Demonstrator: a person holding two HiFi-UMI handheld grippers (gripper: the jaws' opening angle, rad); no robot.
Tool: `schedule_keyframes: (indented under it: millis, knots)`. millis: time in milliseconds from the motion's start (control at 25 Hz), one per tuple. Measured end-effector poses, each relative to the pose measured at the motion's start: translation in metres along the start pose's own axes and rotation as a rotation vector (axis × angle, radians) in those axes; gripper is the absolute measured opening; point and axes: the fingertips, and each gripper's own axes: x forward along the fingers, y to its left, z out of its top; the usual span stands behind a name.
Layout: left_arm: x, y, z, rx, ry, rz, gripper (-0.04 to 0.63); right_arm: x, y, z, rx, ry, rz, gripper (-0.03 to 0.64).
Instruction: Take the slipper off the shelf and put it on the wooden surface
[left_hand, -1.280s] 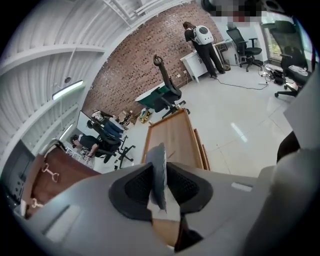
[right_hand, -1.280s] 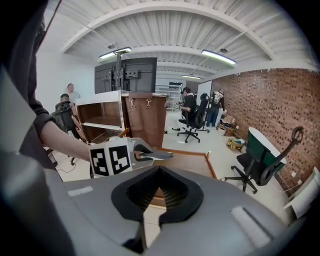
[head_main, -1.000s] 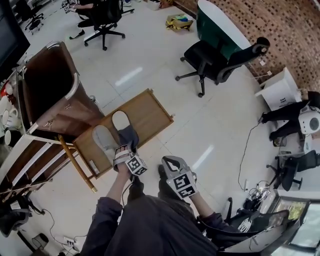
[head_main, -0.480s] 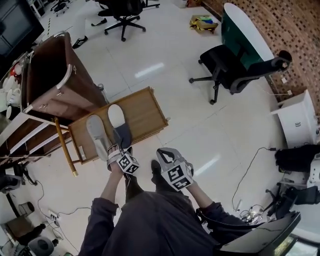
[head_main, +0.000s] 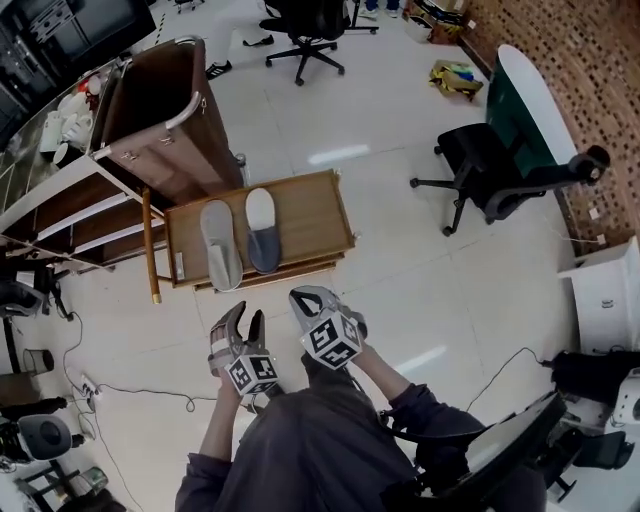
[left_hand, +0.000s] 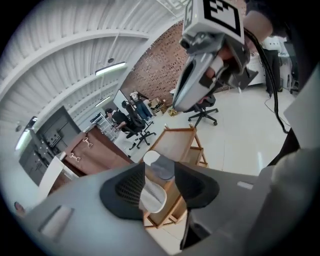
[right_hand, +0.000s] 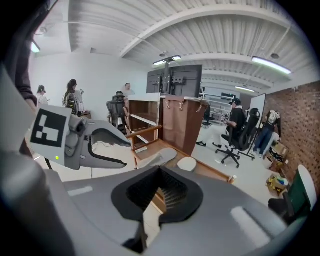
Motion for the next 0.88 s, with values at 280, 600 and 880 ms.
schedule_keyframes:
  millis: [280,600,880]
  knots:
    - [-0.097,-0.005,-0.034,-0.094,-0.031,0.022,0.181,-0.011,0.091,0.014,-0.056,-0.014,0.004,0.003]
    - [-0.220,-0.020,-0.087,-0.129,-0.073,0.047,0.173,-0.066,0.219,0.005,-0.096,-0.031,-0.055,0.003]
    - [-0.289,-0.033,-0.111,-0.194,-0.127,0.060,0.156,-0.100,0.291,-0.006,-0.092,-0.016,-0.069,0.003]
